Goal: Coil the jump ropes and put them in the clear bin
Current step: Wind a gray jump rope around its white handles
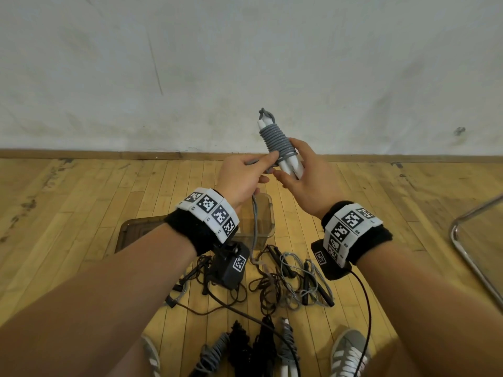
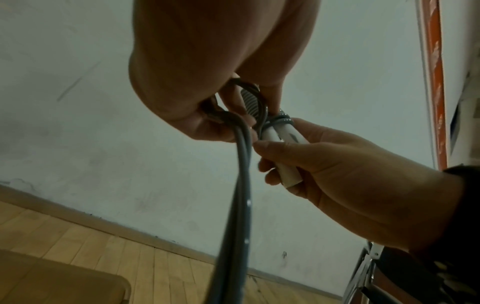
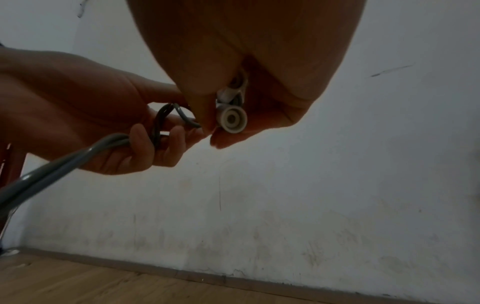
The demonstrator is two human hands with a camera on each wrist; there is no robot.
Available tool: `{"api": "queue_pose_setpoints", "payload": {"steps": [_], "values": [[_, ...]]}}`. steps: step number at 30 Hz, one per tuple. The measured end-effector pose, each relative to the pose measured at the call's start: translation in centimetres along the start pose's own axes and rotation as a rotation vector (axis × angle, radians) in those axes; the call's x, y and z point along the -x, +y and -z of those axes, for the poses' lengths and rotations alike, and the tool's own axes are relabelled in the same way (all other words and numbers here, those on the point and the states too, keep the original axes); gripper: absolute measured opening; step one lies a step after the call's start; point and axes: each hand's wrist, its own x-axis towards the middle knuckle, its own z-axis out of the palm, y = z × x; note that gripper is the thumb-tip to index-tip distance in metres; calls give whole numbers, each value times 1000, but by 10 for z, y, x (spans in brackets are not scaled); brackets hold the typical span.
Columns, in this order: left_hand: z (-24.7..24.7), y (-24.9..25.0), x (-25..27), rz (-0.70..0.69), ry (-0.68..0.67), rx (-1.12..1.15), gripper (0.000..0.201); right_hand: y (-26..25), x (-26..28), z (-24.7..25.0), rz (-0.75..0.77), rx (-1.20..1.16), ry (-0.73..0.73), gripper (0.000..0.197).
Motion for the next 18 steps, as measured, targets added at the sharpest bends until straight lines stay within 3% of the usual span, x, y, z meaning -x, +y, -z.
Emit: {"api": "queue_pose_setpoints", "payload": {"steps": [5, 10, 13, 18], "values": [[1, 3, 0, -43, -29, -61, 27, -3, 5, -8, 11, -61, -77, 53], [3, 4, -2, 111, -47, -77, 41, -4, 6, -12, -36, -212, -131, 44], [5, 5, -5, 176, -65, 48, 36, -3, 4, -11, -4, -158, -150, 50], [8, 8, -7, 202, -94, 59, 23, 5, 1, -8, 83, -97, -126, 60]]}}
